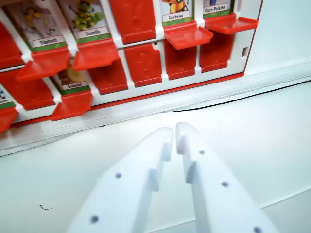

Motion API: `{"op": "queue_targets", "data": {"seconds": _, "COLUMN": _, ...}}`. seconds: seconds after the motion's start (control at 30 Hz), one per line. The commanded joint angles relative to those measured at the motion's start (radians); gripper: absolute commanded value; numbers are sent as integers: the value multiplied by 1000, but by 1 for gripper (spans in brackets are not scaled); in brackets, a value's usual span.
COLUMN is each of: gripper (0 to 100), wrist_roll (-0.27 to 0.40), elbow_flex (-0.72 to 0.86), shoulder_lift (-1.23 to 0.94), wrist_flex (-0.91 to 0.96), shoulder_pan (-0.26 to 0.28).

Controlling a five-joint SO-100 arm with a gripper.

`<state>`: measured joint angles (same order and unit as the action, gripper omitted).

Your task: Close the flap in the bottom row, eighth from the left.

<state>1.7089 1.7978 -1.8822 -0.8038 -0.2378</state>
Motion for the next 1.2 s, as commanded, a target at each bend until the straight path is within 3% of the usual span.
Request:
{"op": "queue_targets", "data": {"seconds": 0.0, "gripper": 0, "wrist_roll": -2, "elbow_flex": -163, "shoulder_lift": -178, "wrist_flex": -84, "shoulder_pan": 86}}
{"op": "queue_targets", "data": {"seconds": 0.43, "gripper": 0, "wrist_roll": 9, "elbow_flex": -314, "shoulder_lift": -268, "wrist_flex": -202, "shoulder_pan": 253}}
{"op": "queue_targets", "data": {"seconds": 1.17, "gripper": 0, "wrist_roll": -8, "elbow_flex": -282, "shoulder_lift": -299, "wrist_flex": -215, "shoulder_pan": 250}}
